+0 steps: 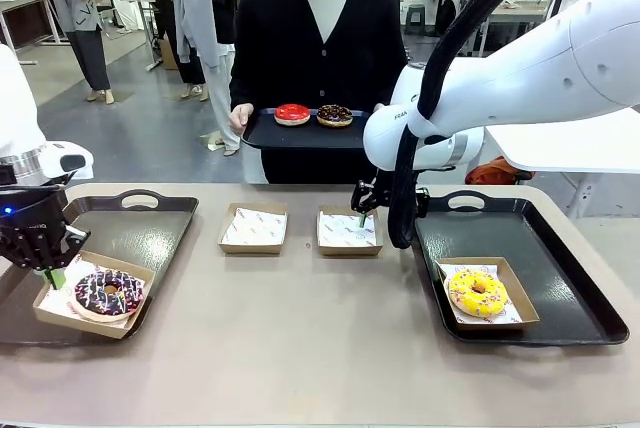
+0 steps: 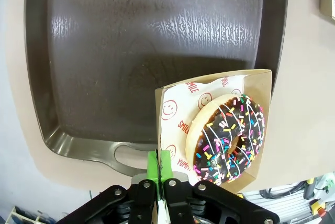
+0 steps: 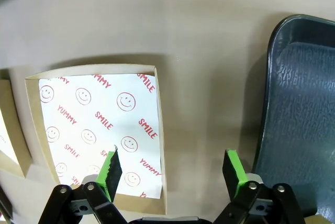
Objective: Individually package the donuts and arrange them on the tray.
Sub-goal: Place the picked Paper togo box on the Handle tray while simultaneously picking up another Paper togo box from the table with the other hand.
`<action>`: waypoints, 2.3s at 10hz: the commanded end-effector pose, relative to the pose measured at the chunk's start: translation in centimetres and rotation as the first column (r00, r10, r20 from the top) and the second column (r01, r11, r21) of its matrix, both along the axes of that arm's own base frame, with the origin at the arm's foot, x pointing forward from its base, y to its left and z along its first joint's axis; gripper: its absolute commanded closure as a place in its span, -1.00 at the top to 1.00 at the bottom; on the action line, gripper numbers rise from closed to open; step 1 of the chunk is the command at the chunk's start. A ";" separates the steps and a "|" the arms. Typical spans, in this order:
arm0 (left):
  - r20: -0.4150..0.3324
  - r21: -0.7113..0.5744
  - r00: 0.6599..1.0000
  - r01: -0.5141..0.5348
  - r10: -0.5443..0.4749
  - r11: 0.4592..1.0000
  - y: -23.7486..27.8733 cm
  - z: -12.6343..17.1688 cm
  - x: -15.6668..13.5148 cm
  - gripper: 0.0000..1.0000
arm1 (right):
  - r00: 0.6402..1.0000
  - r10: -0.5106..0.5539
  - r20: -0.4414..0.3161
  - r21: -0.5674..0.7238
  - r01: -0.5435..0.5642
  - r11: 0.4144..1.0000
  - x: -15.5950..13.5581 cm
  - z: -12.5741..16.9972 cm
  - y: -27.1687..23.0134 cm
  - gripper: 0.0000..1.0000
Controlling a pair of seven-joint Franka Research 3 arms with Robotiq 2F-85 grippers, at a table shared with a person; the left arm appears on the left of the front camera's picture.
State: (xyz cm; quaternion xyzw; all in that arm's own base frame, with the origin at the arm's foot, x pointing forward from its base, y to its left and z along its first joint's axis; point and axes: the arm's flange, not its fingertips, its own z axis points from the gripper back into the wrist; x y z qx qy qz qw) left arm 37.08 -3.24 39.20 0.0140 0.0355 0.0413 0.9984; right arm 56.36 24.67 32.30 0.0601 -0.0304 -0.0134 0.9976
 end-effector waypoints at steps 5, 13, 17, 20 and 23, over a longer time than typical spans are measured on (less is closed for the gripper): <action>0.018 0.012 1.000 0.017 -0.017 1.000 0.2 -0.9 1.7 -0.97 | 1.000 -0.016 -0.002 -0.038 0.016 0.999 0.4 -0.7 0.4 1.00; 0.029 0.022 0.997 0.070 -0.070 0.997 0.6 -0.8 1.6 1.00 | 1.000 -0.011 0.008 -0.057 0.012 0.998 0.4 -0.7 0.8 -0.53; 0.021 0.016 0.997 0.076 -0.076 0.997 0.8 -0.8 1.5 1.00 | 1.000 -0.021 0.007 -0.071 0.022 0.997 0.4 -0.8 0.8 -1.00; 0.012 0.005 0.998 0.069 -0.070 0.998 0.8 -0.8 1.6 0.95 | 1.000 -0.030 -0.006 -0.070 0.030 0.997 0.5 -0.9 0.7 -1.00; 0.014 -0.024 0.997 0.078 -0.078 0.997 1.0 -0.6 1.5 1.00 | 0.999 -0.036 -0.008 -0.074 0.035 0.997 0.3 -0.5 0.6 -1.00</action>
